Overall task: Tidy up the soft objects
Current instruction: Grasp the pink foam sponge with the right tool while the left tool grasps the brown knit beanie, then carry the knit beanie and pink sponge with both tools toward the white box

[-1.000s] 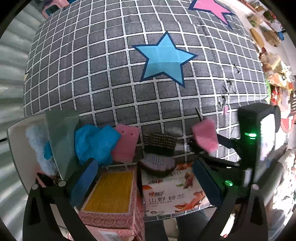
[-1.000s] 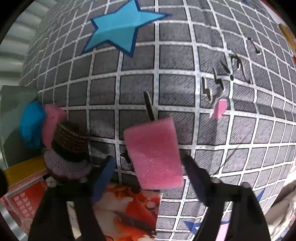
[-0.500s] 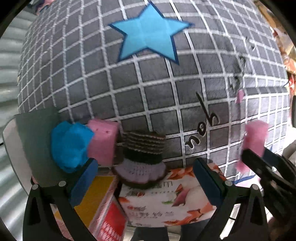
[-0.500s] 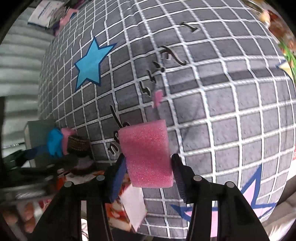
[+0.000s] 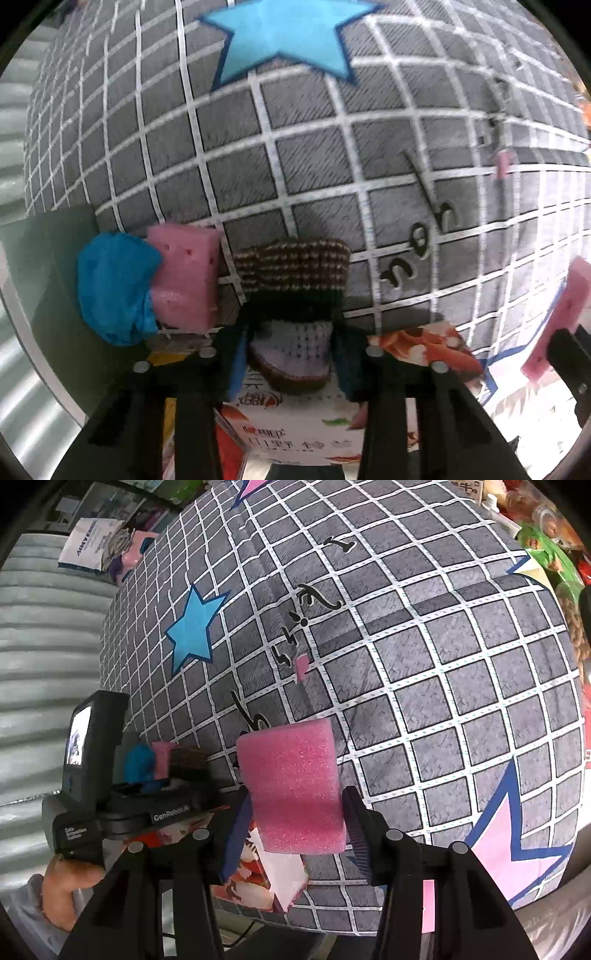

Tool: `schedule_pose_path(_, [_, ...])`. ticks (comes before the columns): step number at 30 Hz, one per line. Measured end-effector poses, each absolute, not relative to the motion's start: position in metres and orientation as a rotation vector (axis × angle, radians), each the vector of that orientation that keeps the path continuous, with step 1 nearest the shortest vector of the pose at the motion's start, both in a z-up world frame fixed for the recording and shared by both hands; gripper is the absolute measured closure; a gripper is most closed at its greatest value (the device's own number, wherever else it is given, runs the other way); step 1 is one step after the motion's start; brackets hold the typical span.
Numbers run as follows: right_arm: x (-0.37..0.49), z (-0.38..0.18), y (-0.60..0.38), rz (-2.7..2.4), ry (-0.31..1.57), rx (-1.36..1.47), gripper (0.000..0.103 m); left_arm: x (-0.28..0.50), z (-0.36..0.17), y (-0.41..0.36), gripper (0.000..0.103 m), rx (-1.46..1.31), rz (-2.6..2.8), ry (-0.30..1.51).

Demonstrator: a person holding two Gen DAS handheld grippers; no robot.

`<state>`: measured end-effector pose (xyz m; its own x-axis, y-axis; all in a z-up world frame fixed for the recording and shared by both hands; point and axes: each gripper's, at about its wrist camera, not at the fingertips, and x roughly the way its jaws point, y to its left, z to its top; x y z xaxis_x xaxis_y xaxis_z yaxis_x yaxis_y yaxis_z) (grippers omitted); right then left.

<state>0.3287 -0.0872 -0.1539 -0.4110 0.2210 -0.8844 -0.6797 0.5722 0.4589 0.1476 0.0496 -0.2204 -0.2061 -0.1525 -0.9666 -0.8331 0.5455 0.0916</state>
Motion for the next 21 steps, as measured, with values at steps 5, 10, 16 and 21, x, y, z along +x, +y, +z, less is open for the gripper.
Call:
schedule_pose_path(5, [0.327,-0.148,-0.093,1.041,1.722,-0.370,0.052,0.145,-0.179,0.046,0.064,-0.779,0.770,1.524])
schedule_pose_path(10, [0.323,-0.140,-0.098,1.043,1.704,-0.378,0.052,0.148,-0.144,0.037,0.064,-0.711,0.742,1.446])
schedule_pose_path(16, [0.318,-0.129,-0.103,1.048,1.674,-0.399,0.052,0.153,-0.110,0.005,0.064,-0.614,0.677,1.417])
schedule_pose_path(21, [0.309,-0.122,-0.110,1.043,1.667,-0.409,0.052,0.148,-0.091,-0.020,0.064,-0.526,0.612,1.394])
